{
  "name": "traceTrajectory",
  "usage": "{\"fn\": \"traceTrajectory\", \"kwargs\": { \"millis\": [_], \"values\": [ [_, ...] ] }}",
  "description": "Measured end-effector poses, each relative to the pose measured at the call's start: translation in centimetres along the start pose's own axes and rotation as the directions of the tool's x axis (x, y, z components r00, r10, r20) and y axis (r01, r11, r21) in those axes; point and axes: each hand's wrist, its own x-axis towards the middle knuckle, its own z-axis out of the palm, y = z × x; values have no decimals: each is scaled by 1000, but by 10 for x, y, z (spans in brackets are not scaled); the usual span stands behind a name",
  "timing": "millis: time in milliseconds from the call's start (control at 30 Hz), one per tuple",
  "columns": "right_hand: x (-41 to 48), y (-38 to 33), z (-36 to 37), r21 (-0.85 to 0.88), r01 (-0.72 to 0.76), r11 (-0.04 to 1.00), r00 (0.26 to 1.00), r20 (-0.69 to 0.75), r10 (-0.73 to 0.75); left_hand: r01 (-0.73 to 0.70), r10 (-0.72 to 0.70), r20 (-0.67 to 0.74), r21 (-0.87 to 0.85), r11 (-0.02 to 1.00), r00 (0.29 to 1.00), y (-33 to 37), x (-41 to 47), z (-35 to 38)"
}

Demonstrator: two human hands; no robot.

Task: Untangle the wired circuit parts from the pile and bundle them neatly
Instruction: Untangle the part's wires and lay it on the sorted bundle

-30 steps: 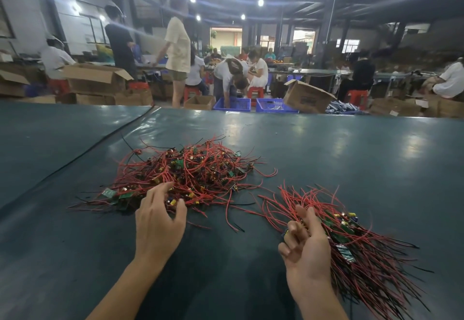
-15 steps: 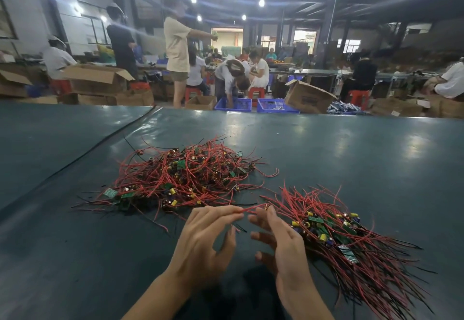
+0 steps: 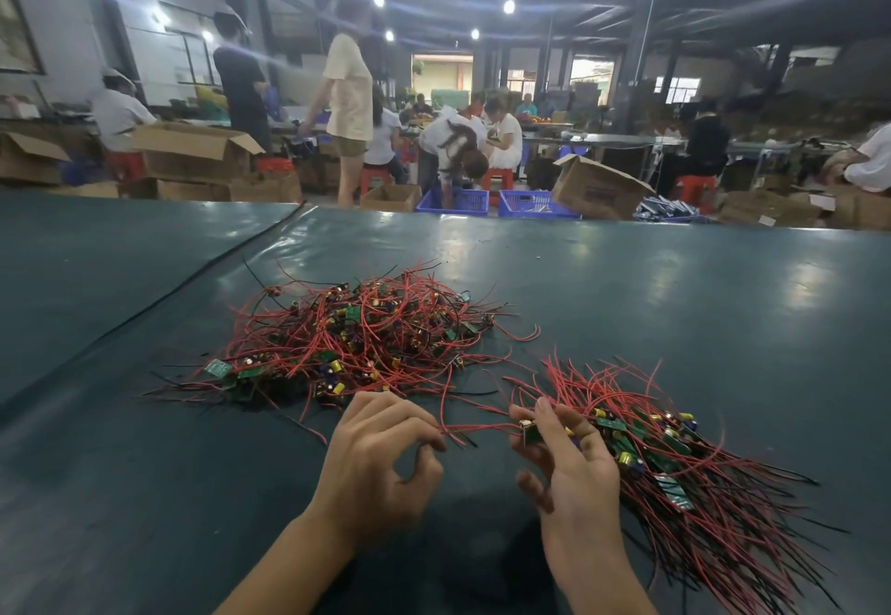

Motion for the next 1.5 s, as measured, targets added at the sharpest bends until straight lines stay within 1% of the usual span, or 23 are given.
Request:
{"fn": "traceTrajectory", "kwargs": {
  "millis": [133, 200, 267, 300, 333, 367, 400, 467, 500, 533, 567, 700, 833, 900, 967, 1033, 1133, 1200, 1333, 1367, 1400, 1500],
  "values": [
    [0, 3, 2, -17, 28, 999, 998, 61, -27, 160, -170, 44, 164, 973, 985, 3, -1, 7],
    [1, 3, 1, -43, 45, 998, 996, 77, -41, 233, -250, 73, 188, 954, 965, 6, -2, 10],
    [1, 4, 1, -49, 44, 998, 995, 91, -39, 278, -291, 124, 109, 954, 949, 10, -1, 10],
    [0, 4, 2, -54, 37, 998, 995, 100, -31, 316, -315, 168, 19, 949, 934, 13, 0, 9],
    [0, 5, 2, -65, 27, 998, 994, 110, -20, 381, -351, 231, -101, 919, 907, 16, 0, 9],
    [-1, 6, 2, -83, 19, 996, 992, 122, -9, 461, -388, 303, -225, 858, 870, 19, 0, 8],
    [-1, 7, 2, -109, 17, 994, 991, 136, -2, 542, -421, 370, -336, 770, 828, 24, 1, 8],
    [-1, 9, 3, -161, 26, 987, 988, 153, -1, 666, -446, 496, -506, 549, 745, 33, 4, 10],
    [-2, 9, 4, -183, 37, 983, 988, 157, -8, 688, -436, 532, -568, 452, 726, 37, 5, 11],
    [-3, 9, 5, -203, 52, 978, 987, 161, -19, 689, -425, 544, -610, 391, 723, 39, 6, 12],
    [-4, 10, 5, -225, 71, 972, 986, 162, -34, 683, -420, 542, -629, 371, 728, 40, 7, 11],
    [-6, 10, 6, -274, 140, 951, 983, 154, -100, 669, -442, 504, -609, 427, 742, 37, 6, 12],
    [-9, 9, 6, -306, 166, 937, 974, 200, -108, 677, -434, 520, -584, 448, 736, 38, 7, 13],
    [-8, 11, 7, -309, 163, 937, 975, 194, -105, 674, -425, 523, -579, 458, 739, 37, 7, 12],
    [-6, 13, 8, -291, 136, 947, 983, 155, -94, 694, -471, 513, -583, 423, 718, 34, 6, 12],
    [-4, 13, 7, -264, 115, 958, 988, 132, -82, 709, -525, 500, -614, 346, 689, 32, 6, 12],
    [-5, 10, 7, -182, 82, 980, 992, 113, -62, 720, -542, 517, -641, 267, 662, 29, 7, 13],
    [-6, 9, 7, -165, 89, 982, 990, 126, -68, 731, -550, 538, -648, 214, 639, 31, 8, 13],
    [-10, 5, 9, -132, 121, 984, 973, 213, -91, 808, -579, 623, -579, 109, 525, 36, 9, 15],
    [-11, 5, 10, -129, 126, 984, 970, 225, -95, 822, -572, 643, -561, 101, 509, 35, 9, 15],
    [-11, 6, 10, -130, 129, 983, 969, 226, -97, 828, -560, 654, -551, 108, 508, 35, 9, 15],
    [-9, 7, 9, -178, 129, 975, 976, 195, -94, 810, -504, 659, -565, 159, 559, 36, 8, 13]
  ]
}}
